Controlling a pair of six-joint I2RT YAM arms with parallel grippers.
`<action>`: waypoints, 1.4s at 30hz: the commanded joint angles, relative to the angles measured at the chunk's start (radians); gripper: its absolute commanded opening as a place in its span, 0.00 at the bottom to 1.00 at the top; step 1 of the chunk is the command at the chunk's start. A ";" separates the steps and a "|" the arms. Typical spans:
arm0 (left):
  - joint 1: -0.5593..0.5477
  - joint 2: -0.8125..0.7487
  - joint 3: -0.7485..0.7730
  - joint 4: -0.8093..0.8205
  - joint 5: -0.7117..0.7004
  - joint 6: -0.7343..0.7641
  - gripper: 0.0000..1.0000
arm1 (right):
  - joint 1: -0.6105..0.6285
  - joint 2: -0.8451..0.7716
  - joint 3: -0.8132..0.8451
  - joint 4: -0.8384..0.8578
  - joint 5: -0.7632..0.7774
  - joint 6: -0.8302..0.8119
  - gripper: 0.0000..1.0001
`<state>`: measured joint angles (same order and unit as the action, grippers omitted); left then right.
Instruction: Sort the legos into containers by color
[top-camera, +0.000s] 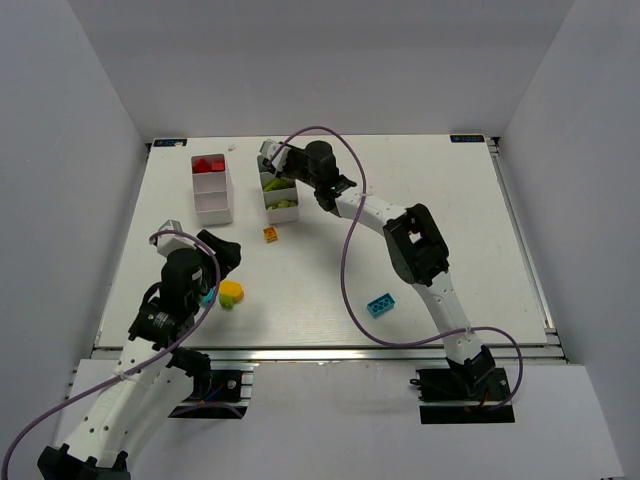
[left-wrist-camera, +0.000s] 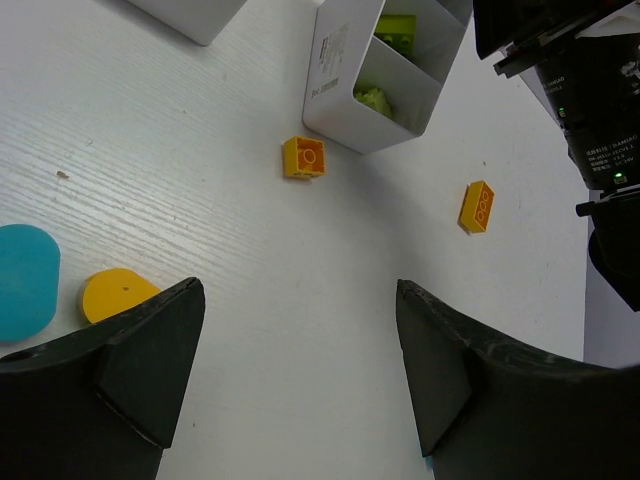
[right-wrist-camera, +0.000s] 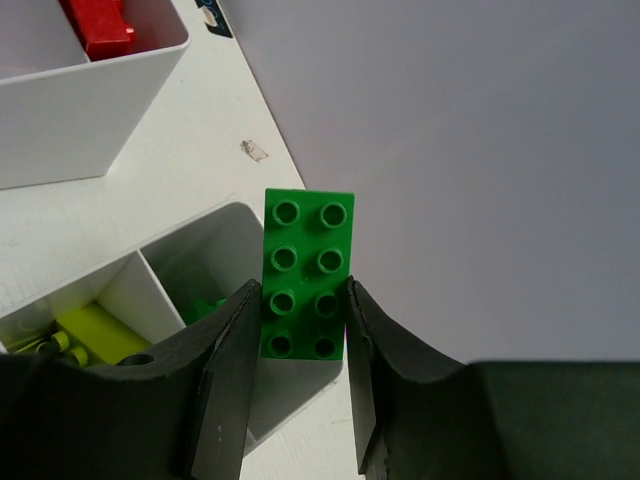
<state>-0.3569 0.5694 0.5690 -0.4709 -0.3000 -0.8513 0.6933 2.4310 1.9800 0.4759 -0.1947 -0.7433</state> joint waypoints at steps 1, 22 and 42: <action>0.004 0.007 0.009 -0.003 -0.008 0.008 0.86 | 0.000 -0.021 -0.015 0.058 -0.017 -0.014 0.32; 0.004 0.046 0.040 -0.162 -0.045 -0.190 0.26 | -0.026 -0.248 -0.174 0.031 -0.060 0.065 0.89; -0.002 0.567 0.161 -0.443 0.013 -0.209 0.83 | -0.238 -0.788 -0.708 -0.416 -0.627 0.192 0.46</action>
<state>-0.3573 1.1027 0.6994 -0.8917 -0.2661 -1.1702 0.4892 1.6779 1.2877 0.0708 -0.7807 -0.6098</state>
